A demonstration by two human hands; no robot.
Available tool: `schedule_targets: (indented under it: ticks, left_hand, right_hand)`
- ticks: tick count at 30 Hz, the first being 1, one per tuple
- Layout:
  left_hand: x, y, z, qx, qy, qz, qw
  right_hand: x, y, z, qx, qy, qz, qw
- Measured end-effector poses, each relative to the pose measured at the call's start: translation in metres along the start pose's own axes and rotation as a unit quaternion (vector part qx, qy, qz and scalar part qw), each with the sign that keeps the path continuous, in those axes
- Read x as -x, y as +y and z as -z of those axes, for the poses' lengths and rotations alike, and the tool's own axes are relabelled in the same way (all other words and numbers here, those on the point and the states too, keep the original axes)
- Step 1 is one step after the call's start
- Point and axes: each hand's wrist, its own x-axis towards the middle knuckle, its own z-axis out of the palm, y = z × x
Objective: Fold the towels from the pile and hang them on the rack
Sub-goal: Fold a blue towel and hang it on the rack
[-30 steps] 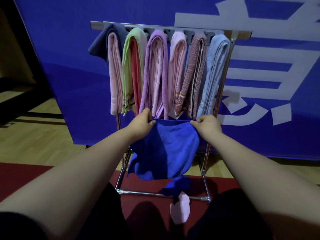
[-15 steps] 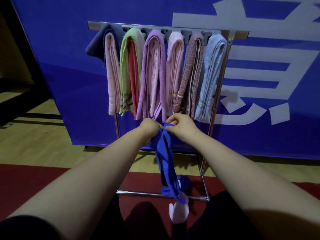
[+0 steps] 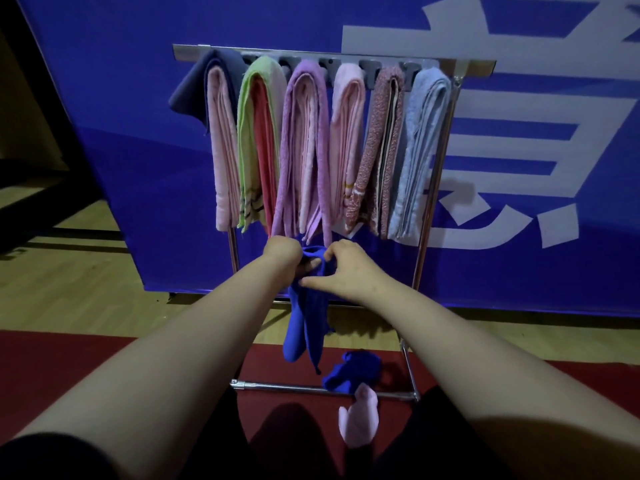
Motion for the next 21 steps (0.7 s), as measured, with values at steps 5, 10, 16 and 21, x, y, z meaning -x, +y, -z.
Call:
schedule_targets:
  ticks: [5, 10, 16, 21]
  left_hand:
    - [-0.009, -0.002, 0.006, -0.024, -0.063, -0.029, 0.997]
    - [0.000, -0.006, 0.022, -0.420, -0.127, 0.037, 0.898]
    - [-0.002, -0.001, 0.032, -0.630, -0.180, -0.093, 0.749]
    - [-0.010, 0.003, 0.037, -0.666, -0.154, -0.213, 0.698]
  right_hand:
    - [-0.007, 0.005, -0.002, 0.057, 0.056, -0.052, 0.995]
    - [-0.013, 0.019, 0.014, 0.104, 0.069, -0.034, 0.992]
    - [-0.015, 0.036, 0.020, 0.087, 0.076, -0.062, 0.991]
    - [-0.013, 0.050, 0.022, 0.061, 0.076, -0.100, 0.990]
